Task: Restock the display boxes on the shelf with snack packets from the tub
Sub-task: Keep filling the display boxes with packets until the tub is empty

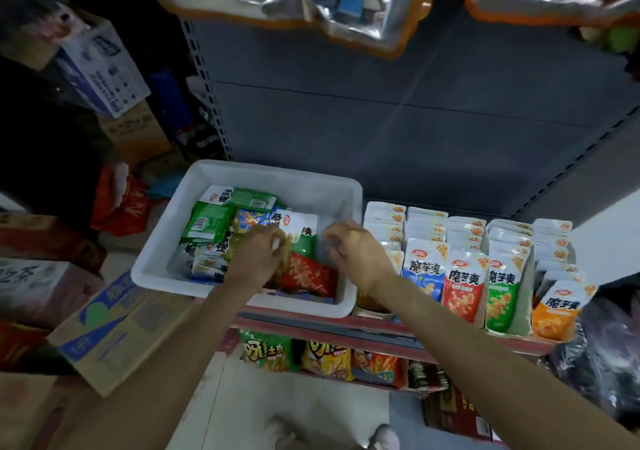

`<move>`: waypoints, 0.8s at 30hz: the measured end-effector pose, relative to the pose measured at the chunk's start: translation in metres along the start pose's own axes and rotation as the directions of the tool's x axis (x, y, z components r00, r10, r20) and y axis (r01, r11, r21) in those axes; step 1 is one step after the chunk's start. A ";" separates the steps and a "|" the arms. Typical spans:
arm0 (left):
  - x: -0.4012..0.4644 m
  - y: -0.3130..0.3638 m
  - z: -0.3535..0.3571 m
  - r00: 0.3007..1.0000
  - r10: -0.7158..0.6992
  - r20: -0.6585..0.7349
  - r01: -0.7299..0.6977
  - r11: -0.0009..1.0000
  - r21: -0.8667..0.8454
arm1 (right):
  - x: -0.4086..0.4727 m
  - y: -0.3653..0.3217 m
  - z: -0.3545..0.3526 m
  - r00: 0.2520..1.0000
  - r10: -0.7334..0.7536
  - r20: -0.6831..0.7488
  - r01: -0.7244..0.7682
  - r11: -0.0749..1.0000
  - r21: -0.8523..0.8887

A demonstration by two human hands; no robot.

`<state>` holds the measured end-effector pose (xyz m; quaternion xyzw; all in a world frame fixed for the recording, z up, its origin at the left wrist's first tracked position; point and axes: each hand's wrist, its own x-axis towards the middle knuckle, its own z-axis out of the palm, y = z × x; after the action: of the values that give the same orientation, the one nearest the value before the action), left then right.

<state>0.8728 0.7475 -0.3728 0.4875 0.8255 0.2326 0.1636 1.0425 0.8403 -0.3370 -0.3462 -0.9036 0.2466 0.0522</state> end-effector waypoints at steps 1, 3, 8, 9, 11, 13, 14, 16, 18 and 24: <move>0.001 -0.015 -0.005 0.998 -0.053 0.026 0.051 0.998 0.046 | 0.007 -0.011 0.009 0.999 -0.019 0.040 0.019 1.000 0.011; 0.001 -0.041 -0.013 0.990 -0.109 0.091 0.097 0.987 0.132 | 0.021 -0.030 0.029 0.991 -0.061 0.118 0.061 0.998 0.006; -0.005 -0.069 -0.033 0.961 -0.147 0.233 0.089 0.967 0.240 | 0.045 -0.062 0.071 0.960 -0.062 0.274 0.085 0.994 -0.073; -0.005 -0.073 -0.035 0.962 -0.142 0.233 0.089 0.971 0.223 | 0.049 -0.065 0.078 0.959 -0.047 0.280 0.079 0.992 -0.102; -0.005 -0.077 -0.038 0.965 -0.136 0.225 0.096 0.979 0.180 | 0.056 -0.069 0.087 0.962 -0.001 0.273 0.036 0.992 -0.123; -0.007 -0.079 -0.040 0.969 -0.127 0.213 0.100 0.986 0.132 | 0.061 -0.071 0.092 0.961 0.036 0.275 -0.005 0.993 -0.115; -0.007 -0.080 -0.041 0.969 -0.129 0.210 0.107 0.988 0.113 | 0.063 -0.070 0.092 0.959 0.053 0.278 -0.025 0.994 -0.102; -0.009 -0.080 -0.044 0.971 -0.135 0.196 0.118 0.989 0.093 | 0.065 -0.067 0.092 0.956 0.069 0.284 -0.051 0.996 -0.070; -0.011 -0.078 -0.045 0.974 -0.137 0.181 0.123 0.989 0.083 | 0.065 -0.065 0.092 0.954 0.058 0.294 -0.043 0.997 -0.059; -0.014 -0.064 -0.055 0.976 -0.215 -0.017 0.216 0.971 0.103 | 0.056 -0.066 0.081 0.993 0.084 0.088 -0.093 0.989 0.111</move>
<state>0.8057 0.6962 -0.3613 0.4021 0.8851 0.1716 0.1598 0.9392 0.8019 -0.3800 -0.3719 -0.8731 0.3145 0.0236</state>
